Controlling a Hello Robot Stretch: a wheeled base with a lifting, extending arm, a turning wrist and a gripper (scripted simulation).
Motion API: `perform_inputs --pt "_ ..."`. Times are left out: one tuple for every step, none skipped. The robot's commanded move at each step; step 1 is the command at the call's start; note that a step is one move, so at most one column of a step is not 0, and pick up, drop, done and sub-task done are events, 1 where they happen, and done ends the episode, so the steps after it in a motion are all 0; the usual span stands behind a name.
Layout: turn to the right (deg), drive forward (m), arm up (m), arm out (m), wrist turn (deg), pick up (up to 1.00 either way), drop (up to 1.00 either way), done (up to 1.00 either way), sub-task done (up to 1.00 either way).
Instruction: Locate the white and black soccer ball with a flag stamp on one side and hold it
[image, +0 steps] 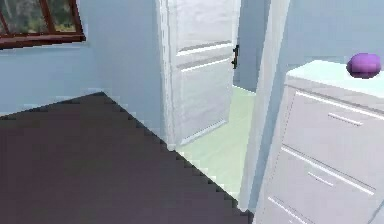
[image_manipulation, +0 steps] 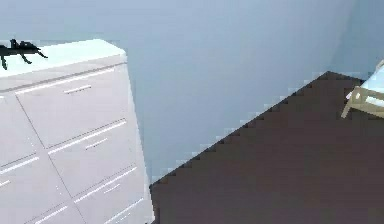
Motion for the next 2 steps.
perform_inputs --pt "-45.0 0.00 0.00 0.00 0.0 0.00 0.00 0.00 0.00" --pt "-15.0 0.00 0.00 0.00 0.0 0.00 0.00 0.00 0.00"
